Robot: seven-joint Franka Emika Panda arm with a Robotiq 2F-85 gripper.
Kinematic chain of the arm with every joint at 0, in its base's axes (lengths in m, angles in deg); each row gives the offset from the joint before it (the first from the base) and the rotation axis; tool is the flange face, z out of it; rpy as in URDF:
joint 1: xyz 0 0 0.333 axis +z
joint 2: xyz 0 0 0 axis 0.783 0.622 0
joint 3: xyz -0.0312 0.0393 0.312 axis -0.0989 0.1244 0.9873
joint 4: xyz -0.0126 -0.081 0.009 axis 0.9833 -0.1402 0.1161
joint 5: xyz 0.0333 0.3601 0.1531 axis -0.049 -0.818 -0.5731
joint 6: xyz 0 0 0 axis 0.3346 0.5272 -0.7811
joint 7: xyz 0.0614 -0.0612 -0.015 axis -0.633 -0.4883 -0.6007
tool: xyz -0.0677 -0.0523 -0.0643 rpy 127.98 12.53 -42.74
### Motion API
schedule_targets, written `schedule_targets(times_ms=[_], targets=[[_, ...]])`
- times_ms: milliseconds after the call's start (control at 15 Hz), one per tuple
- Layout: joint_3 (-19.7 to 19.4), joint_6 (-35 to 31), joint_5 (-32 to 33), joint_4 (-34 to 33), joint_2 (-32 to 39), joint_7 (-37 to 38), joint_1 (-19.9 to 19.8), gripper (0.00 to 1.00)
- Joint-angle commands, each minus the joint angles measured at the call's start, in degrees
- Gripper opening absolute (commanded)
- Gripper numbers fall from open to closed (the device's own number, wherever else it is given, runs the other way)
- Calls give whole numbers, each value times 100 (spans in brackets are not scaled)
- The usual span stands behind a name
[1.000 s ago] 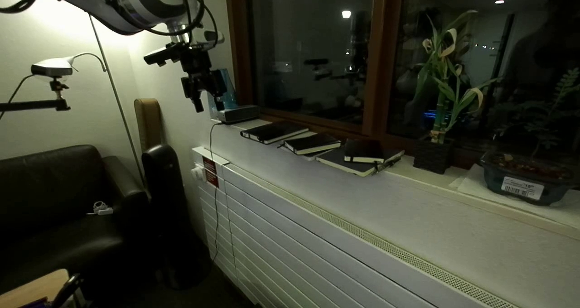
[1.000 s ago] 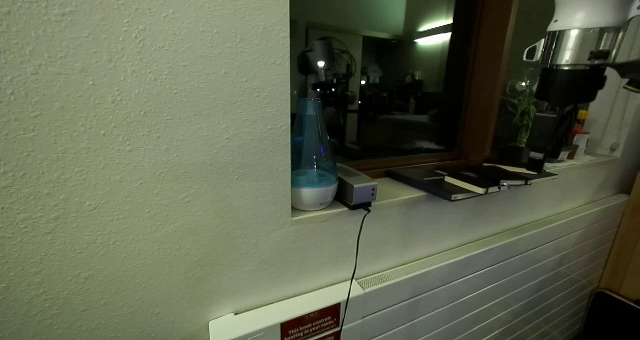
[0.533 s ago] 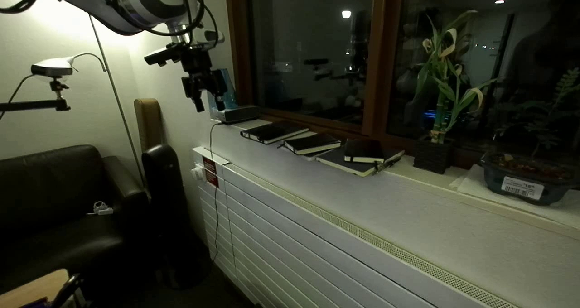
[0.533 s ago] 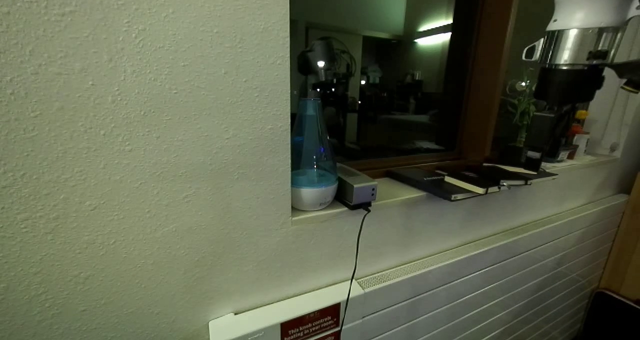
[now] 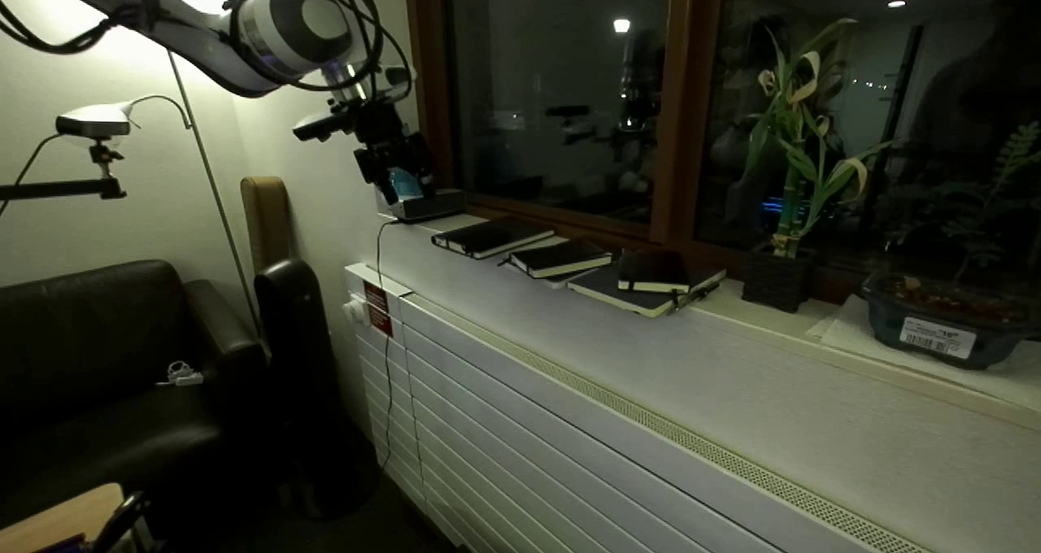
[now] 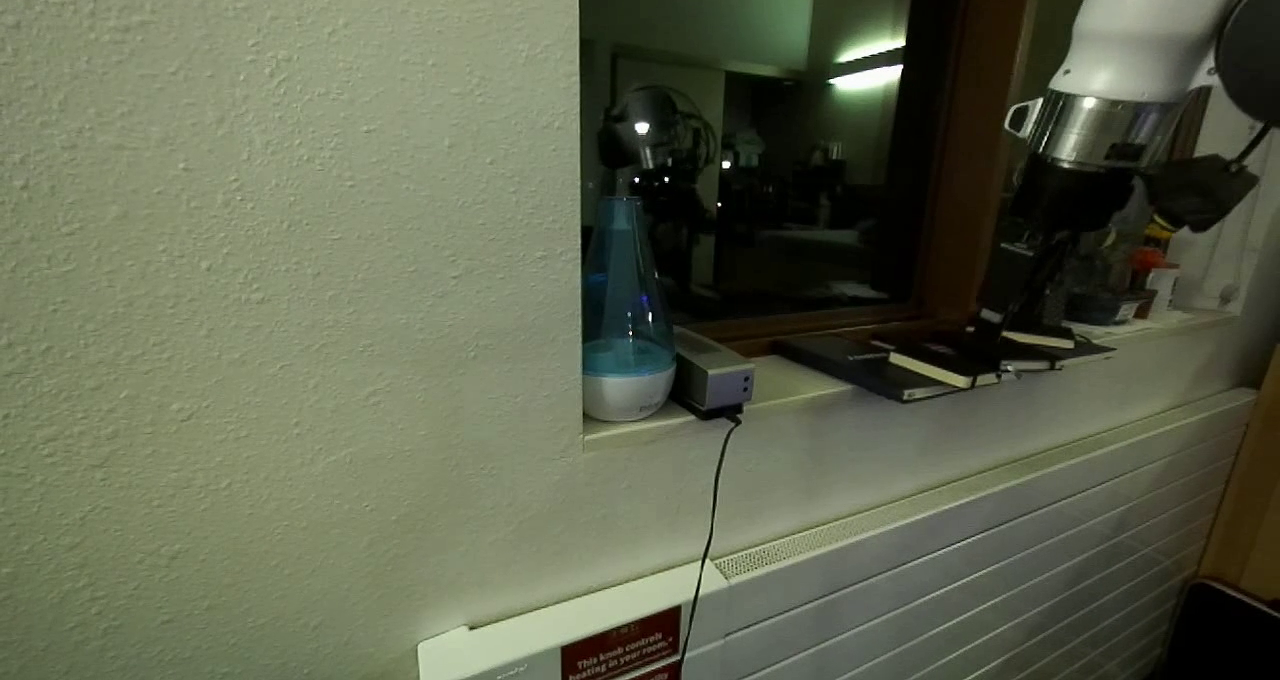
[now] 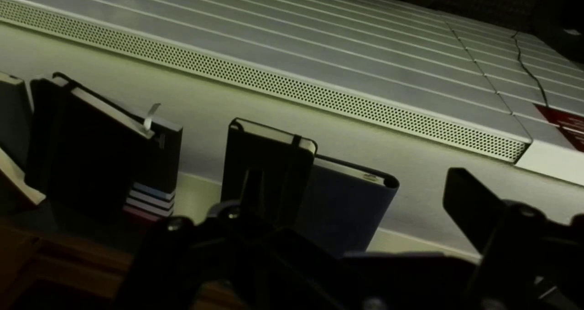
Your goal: Move the top book on the left to the book on the right.
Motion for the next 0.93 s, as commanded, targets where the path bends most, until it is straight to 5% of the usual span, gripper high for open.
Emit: schedule_targets(times_ms=[0, 267, 867], targets=[[-56, -718, 605, 90, 302, 604, -38, 100], [-252, -1126, 1054, 36, 646, 1400, -5, 100], [-517, -643, 115, -775, 787, 1551, -2, 100]])
